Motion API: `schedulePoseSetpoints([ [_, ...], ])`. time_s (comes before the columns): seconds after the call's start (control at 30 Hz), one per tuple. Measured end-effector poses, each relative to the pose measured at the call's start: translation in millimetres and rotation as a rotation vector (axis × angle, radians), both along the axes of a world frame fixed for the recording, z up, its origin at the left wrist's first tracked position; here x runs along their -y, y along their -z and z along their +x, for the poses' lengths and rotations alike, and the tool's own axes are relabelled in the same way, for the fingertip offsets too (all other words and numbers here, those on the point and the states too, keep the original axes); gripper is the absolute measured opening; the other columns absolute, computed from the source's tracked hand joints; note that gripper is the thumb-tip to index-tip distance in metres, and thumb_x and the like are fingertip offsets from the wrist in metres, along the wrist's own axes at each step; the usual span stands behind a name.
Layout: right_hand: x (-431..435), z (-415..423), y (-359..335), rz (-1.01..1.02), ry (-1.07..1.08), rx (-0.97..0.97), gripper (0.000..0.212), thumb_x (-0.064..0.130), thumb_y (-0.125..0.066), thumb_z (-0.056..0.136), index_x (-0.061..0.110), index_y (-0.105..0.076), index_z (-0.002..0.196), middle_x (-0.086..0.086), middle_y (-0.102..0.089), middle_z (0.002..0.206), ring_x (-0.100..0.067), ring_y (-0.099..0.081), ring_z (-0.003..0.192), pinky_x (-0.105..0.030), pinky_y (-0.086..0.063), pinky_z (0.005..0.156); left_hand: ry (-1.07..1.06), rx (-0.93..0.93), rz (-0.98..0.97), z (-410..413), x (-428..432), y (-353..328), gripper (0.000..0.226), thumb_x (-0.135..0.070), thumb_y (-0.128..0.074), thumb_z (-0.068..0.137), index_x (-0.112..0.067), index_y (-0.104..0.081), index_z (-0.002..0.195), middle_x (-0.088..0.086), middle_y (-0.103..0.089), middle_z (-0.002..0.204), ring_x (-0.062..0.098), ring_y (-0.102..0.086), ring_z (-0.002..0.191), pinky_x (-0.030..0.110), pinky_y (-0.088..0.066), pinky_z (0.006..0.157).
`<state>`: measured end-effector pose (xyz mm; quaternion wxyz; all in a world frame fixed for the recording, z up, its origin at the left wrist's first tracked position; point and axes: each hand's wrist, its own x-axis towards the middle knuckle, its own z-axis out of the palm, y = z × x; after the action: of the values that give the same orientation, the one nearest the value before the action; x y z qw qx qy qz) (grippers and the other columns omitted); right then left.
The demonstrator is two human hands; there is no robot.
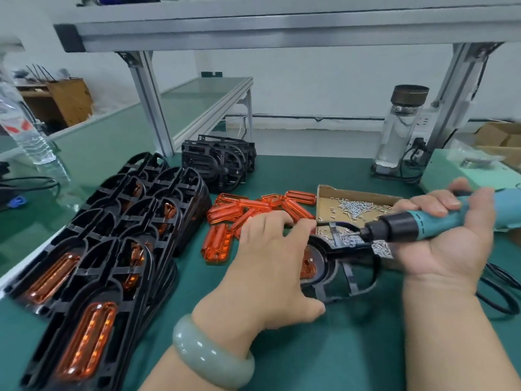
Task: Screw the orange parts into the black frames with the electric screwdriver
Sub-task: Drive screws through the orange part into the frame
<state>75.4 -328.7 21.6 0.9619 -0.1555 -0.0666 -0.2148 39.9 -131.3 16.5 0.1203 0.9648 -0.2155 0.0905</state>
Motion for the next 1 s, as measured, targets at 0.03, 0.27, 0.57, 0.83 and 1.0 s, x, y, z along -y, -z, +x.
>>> schedulePoseSetpoints([
  [0.03,-1,0,1,0.004,-0.002,-0.005,0.016,0.041,-0.052,0.084,0.026,-0.053,0.08,0.012,-0.044,0.054,0.002,-0.041,0.047,-0.017,-0.038,0.058,-0.054,0.025,0.005,3,-4,-7,0.103,-0.066,-0.066,0.055,-0.036,-0.018,0.141,-0.005,-0.023,0.128,0.022,-0.018,0.125,0.037,-0.015,0.114],
  [0.27,-20,1,6,-0.058,-0.044,-0.092,0.017,0.043,-0.06,0.077,0.029,-0.053,0.082,0.013,-0.042,0.057,0.001,-0.041,0.048,-0.016,-0.041,0.059,-0.463,0.03,-0.12,31,-53,-74,0.1,-0.072,-0.063,0.048,-0.04,-0.034,0.139,0.009,-0.038,0.129,0.033,-0.034,0.122,0.042,-0.032,0.104],
  [0.57,-38,0,8,-0.139,-0.119,-0.164,0.016,0.043,-0.053,0.088,0.028,-0.056,0.084,0.013,-0.041,0.057,0.0,-0.04,0.047,-0.017,-0.042,0.056,-0.898,-0.121,-0.091,83,-161,-86,0.101,-0.081,-0.061,0.051,-0.023,-0.046,0.132,0.016,-0.049,0.134,0.041,-0.043,0.124,0.051,-0.038,0.102],
  [0.83,-42,1,9,-0.175,-0.13,-0.178,0.015,0.041,-0.053,0.086,0.026,-0.055,0.086,0.013,-0.042,0.057,-0.001,-0.041,0.045,-0.016,-0.043,0.055,-0.992,-0.219,-0.075,101,-176,-54,0.095,-0.074,-0.065,0.061,-0.016,-0.046,0.133,0.016,-0.047,0.137,0.041,-0.043,0.124,0.052,-0.035,0.105],
  [1.0,-41,1,10,-0.18,-0.125,-0.175,0.015,0.042,-0.054,0.086,0.027,-0.056,0.087,0.013,-0.042,0.057,-0.001,-0.041,0.047,-0.017,-0.043,0.056,-1.005,-0.239,-0.102,102,-177,-44,0.091,-0.075,-0.06,0.064,-0.018,-0.043,0.134,0.014,-0.049,0.135,0.04,-0.046,0.122,0.055,-0.033,0.105],
])
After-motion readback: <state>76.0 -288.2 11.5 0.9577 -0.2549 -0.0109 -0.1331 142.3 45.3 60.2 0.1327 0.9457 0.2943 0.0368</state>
